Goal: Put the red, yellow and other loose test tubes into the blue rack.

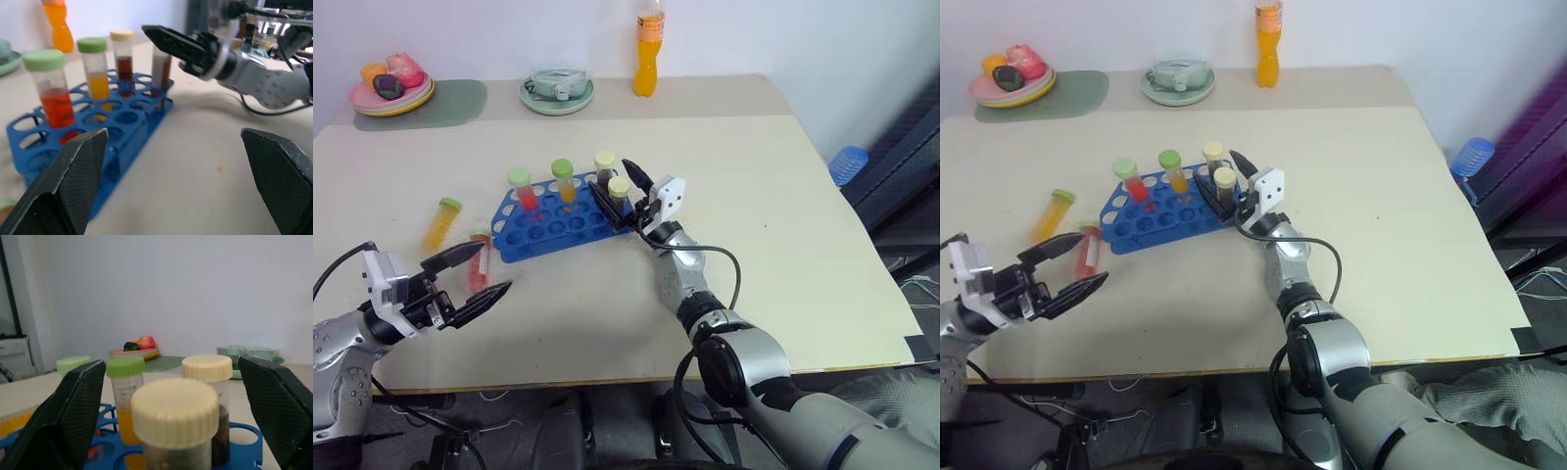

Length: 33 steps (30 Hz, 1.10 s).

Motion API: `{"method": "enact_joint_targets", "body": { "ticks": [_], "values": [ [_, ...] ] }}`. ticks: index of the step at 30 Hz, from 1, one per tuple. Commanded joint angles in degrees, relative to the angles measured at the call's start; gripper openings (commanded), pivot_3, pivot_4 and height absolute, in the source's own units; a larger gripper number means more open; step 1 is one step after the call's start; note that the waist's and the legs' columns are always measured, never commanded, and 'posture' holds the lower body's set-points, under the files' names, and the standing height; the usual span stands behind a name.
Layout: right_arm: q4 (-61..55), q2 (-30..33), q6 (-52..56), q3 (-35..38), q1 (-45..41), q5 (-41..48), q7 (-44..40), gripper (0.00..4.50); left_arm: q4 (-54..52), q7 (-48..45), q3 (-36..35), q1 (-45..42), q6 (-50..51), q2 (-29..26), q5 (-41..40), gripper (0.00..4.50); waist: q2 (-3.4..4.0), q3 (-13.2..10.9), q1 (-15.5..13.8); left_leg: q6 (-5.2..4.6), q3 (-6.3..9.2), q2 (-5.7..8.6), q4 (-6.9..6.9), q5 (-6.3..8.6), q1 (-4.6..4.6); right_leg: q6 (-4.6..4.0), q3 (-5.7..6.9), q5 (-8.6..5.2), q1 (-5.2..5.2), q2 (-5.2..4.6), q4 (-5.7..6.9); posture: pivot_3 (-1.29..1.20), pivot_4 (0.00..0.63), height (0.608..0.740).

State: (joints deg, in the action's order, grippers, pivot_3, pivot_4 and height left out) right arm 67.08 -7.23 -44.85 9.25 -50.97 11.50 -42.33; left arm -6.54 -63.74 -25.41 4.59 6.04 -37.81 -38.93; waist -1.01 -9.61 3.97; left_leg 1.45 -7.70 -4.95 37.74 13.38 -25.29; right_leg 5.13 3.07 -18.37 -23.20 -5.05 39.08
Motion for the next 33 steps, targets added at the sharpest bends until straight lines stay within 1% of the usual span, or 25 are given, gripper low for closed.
{"method": "enact_joint_targets", "body": {
  "ticks": [1,5,7,11,13,16,18,20,22,23,24,26,29,31,33],
  "values": [
    [-5.54,2.7,-0.87,-1.65,1.23,-2.09,1.35,4.47,-2.28,5.95,-0.17,-1.15,3.0,0.38,0.33,4.5,0.0,0.0,-0.03,0.0,0.01,0.0,0.0,0.0,0.0,0.0,0.0,0.0,0.0,-0.01,0.0,0.0,0.15,0.74],
    [-14.15,6.34,2.37,-5.63,6.49,-4.14,-0.97,4.47,-5.42,14.74,-1.25,-0.86,8.18,1.37,-0.05,4.5,-0.01,0.0,-0.04,0.0,0.03,0.0,0.0,0.0,0.0,0.0,-0.01,0.0,0.0,-0.03,0.0,0.0,0.15,0.74],
    [-21.93,9.35,6.0,-7.92,11.47,-4.54,-2.89,4.47,-9.03,22.98,-2.48,-0.65,13.67,1.95,-0.48,4.5,-0.02,0.01,-0.07,0.0,0.03,0.0,0.0,0.0,0.0,0.0,-0.01,0.0,0.0,-0.02,0.01,0.0,0.15,0.74],
    [-40.61,16.8,17.35,-10.27,21.45,-3.22,-4.88,4.47,-14.98,35.16,-5.33,-1.94,24.33,2.13,-5.3,4.5,-0.02,0.01,-0.31,-0.01,0.1,-0.01,-0.01,0.0,-0.01,0.0,-0.03,0.0,0.02,-0.06,0.0,0.0,0.15,0.74],
    [-50.34,21.68,26.0,-10.76,25.85,-0.11,-7.7,4.47,-17.47,42.13,-6.6,-2.96,31.79,0.8,-7.63,4.5,-0.03,0.0,-0.62,-0.02,0.1,0.0,0.0,0.01,-0.01,0.01,-0.03,0.0,0.03,-0.1,-0.01,0.0,0.15,0.74],
    [-60.82,27.96,34.05,-9.61,29.69,3.46,-9.27,4.47,-18.23,51.93,-9.2,-7.17,39.92,0.18,-11.37,4.5,-0.04,0.01,-0.84,-0.03,0.12,0.01,0.0,0.02,0.02,0.01,-0.03,0.0,0.05,-0.08,-0.01,0.0,0.15,0.74],
    [-66.91,32.3,40.78,-8.41,30.68,7.49,-11.09,4.47,-14.67,60.42,-10.77,-13.56,48.71,-1.9,-12.83,4.5,-0.08,-0.01,-1.23,-0.03,0.13,0.02,0.0,0.02,0.04,0.01,-0.02,0.0,0.05,-0.05,-0.01,0.0,0.15,0.74],
    [-71.52,36.21,46.41,-7.34,30.32,11.46,-13.2,4.47,-8.21,64.93,-9.81,-21.89,60.14,-6.79,-13.1,4.5,-0.11,-0.01,-1.47,-0.03,0.16,0.02,0.01,0.02,0.04,0.01,-0.02,0.0,0.05,0.0,0.0,0.0,0.15,0.74],
    [-75.22,39.15,50.79,-6.73,29.43,14.73,-14.88,4.47,-0.15,65.02,-7.79,-30.71,66.7,-10.53,-12.82,4.5,-0.15,-0.04,-1.66,-0.03,0.18,0.05,0.04,0.02,0.02,0.01,-0.01,0.0,0.05,0.03,-0.01,0.0,0.15,0.74],
    [-76.82,40.45,51.99,-6.99,28.77,14.62,-15.01,4.47,4.61,64.02,-5.06,-35.06,68.72,-12.5,-11.22,4.5,-0.2,-0.05,-1.68,-0.04,0.16,0.06,0.06,0.02,0.01,0.02,0.0,0.0,0.05,0.03,-0.02,0.0,0.15,0.74],
    [-78.27,41.68,52.84,-7.53,28.17,14.46,-15.59,4.47,8.64,62.89,-2.36,-38.49,69.4,-14.0,-9.23,4.5,-0.21,-0.05,-1.79,-0.05,0.14,0.06,0.07,0.03,0.01,0.02,0.01,-0.01,0.05,0.03,-0.05,0.0,0.15,0.74],
    [-80.77,42.75,57.21,-7.89,26.56,17.4,-16.39,4.47,15.78,60.39,3.87,-44.68,69.84,-16.1,-4.86,4.5,-0.2,-0.05,-1.81,-0.05,0.08,0.08,0.04,0.03,0.02,0.03,0.0,-0.01,0.05,0.03,-0.08,0.0,0.15,0.74],
    [-82.14,43.05,62.32,-8.03,23.56,21.74,-18.01,4.47,25.28,54.32,13.58,-52.54,66.57,-17.58,2.02,4.5,-0.21,-0.06,-1.86,-0.02,-0.02,0.09,0.04,0.01,0.0,0.03,0.01,-0.01,0.01,0.05,-0.05,0.0,0.15,0.74],
    [-83.09,43.68,66.07,-8.0,21.97,24.67,-19.21,4.47,32.06,50.69,19.11,-57.93,64.16,-17.31,6.68,4.5,-0.3,-0.11,-2.05,-0.02,-0.06,0.09,0.08,0.01,-0.06,0.03,0.04,-0.01,-0.02,0.07,-0.05,0.0,0.15,0.74],
    [-83.75,44.06,68.04,-8.28,20.32,25.82,-20.22,4.47,40.0,47.57,23.79,-63.68,62.2,-16.18,11.26,4.5,-0.39,-0.16,-2.3,-0.03,-0.08,0.08,0.11,0.01,-0.13,0.03,0.05,-0.01,-0.07,0.08,-0.06,0.0,0.15,0.74]
  ]
}}
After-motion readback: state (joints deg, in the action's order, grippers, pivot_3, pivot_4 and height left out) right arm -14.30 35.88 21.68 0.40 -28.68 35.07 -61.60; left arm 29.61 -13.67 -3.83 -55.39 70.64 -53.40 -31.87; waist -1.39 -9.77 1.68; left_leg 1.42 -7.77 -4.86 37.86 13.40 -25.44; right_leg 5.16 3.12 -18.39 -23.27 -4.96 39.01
